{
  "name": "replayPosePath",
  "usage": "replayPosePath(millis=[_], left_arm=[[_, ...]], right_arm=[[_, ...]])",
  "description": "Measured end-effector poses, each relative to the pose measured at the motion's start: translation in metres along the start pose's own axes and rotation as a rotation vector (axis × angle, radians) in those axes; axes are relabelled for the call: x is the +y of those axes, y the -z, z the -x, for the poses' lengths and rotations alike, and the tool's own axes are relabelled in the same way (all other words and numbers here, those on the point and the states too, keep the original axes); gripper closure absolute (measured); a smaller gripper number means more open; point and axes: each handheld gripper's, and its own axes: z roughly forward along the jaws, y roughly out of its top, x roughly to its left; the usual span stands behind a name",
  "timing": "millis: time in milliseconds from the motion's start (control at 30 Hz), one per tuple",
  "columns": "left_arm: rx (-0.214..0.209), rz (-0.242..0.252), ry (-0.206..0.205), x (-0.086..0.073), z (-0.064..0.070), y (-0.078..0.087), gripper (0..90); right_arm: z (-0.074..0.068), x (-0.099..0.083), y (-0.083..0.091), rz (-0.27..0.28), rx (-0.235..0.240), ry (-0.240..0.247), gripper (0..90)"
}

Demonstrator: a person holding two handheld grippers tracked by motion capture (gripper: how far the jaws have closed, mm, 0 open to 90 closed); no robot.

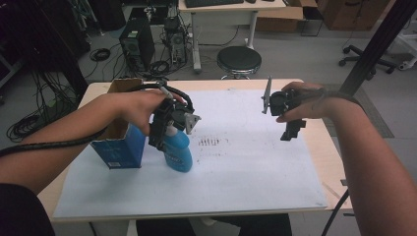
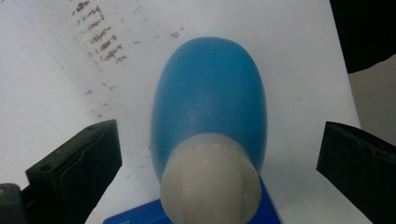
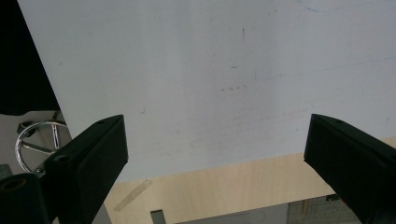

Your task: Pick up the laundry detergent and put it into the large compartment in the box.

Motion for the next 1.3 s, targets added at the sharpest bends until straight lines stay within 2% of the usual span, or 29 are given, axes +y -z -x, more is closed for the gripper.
replayPosePath(millis=[167, 500, 833, 1000, 1300], left_arm=[[0.008, -0.003, -0.007, 0.000, 0.000, -0.004, 0.2], [0.012, -0.009, 0.005, 0.000, 0.000, -0.014, 0.2], [0.032, -0.024, 0.014, -0.003, 0.001, -0.015, 0.8], [0.042, -0.011, 0.018, -0.005, 0.001, -0.014, 2.5], [0.055, -0.021, 0.009, -0.005, 0.001, -0.018, 4.5]], right_arm=[[-0.001, 0.000, -0.001, -0.001, 0.002, -0.007, 6.0], [-0.002, 0.000, -0.002, -0.003, 0.004, -0.004, 6.0], [-0.003, -0.001, -0.005, -0.003, 0.003, -0.003, 6.1], [-0.004, 0.001, -0.004, -0.001, 0.000, 0.003, 6.2], [-0.005, 0.001, -0.002, -0.003, -0.003, 0.002, 6.2]])
